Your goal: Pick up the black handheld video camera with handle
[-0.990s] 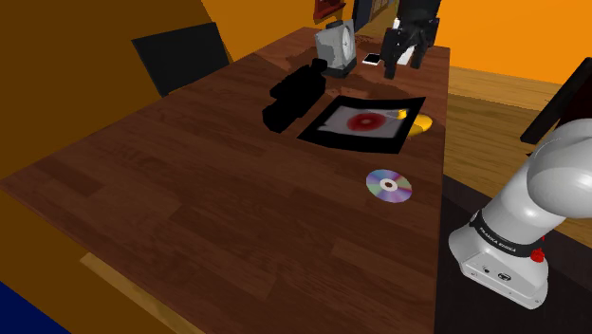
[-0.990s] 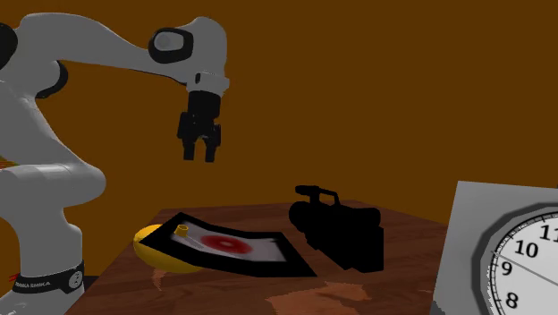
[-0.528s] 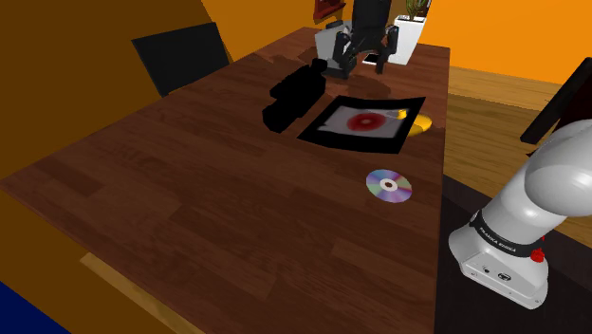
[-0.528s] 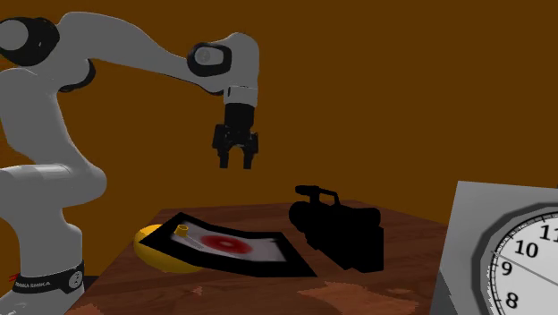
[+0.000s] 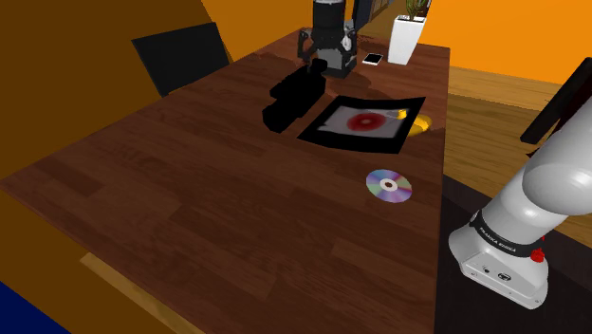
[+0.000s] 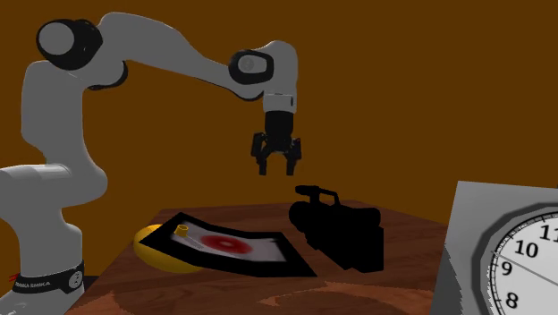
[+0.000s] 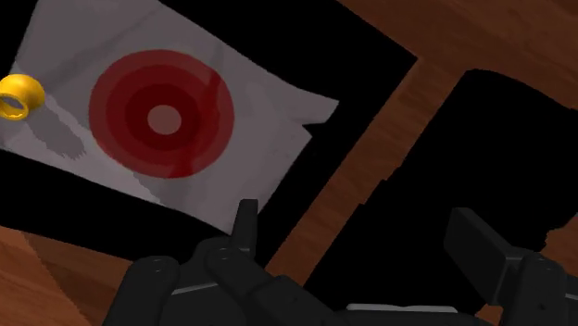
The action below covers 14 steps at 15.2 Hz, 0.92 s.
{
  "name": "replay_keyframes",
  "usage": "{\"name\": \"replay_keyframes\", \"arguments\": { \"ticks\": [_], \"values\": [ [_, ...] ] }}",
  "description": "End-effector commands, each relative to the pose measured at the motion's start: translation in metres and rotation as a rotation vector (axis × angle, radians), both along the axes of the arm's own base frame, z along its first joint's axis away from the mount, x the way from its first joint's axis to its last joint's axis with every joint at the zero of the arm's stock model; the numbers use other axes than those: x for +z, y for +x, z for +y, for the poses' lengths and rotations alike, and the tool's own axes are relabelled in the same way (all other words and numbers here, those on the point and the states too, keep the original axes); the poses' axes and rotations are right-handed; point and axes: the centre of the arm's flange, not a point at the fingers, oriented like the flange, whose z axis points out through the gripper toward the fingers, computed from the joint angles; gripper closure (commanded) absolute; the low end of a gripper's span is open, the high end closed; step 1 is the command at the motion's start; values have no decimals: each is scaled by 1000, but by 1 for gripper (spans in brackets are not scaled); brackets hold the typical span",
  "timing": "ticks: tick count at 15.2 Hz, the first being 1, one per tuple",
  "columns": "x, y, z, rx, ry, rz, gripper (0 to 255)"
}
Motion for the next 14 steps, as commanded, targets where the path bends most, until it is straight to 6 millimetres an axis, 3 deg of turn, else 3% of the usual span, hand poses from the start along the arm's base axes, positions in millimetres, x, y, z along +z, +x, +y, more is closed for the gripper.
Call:
{"name": "replay_keyframes", "arguments": {
  "ticks": [1, 8, 14],
  "values": [
    [-1, 26, -3, -90, -2, -6, 0],
    [-13, 112, -27, -381, -9, -25, 0],
    [-40, 119, -31, -406, -10, -27, 0]
  ]
}}
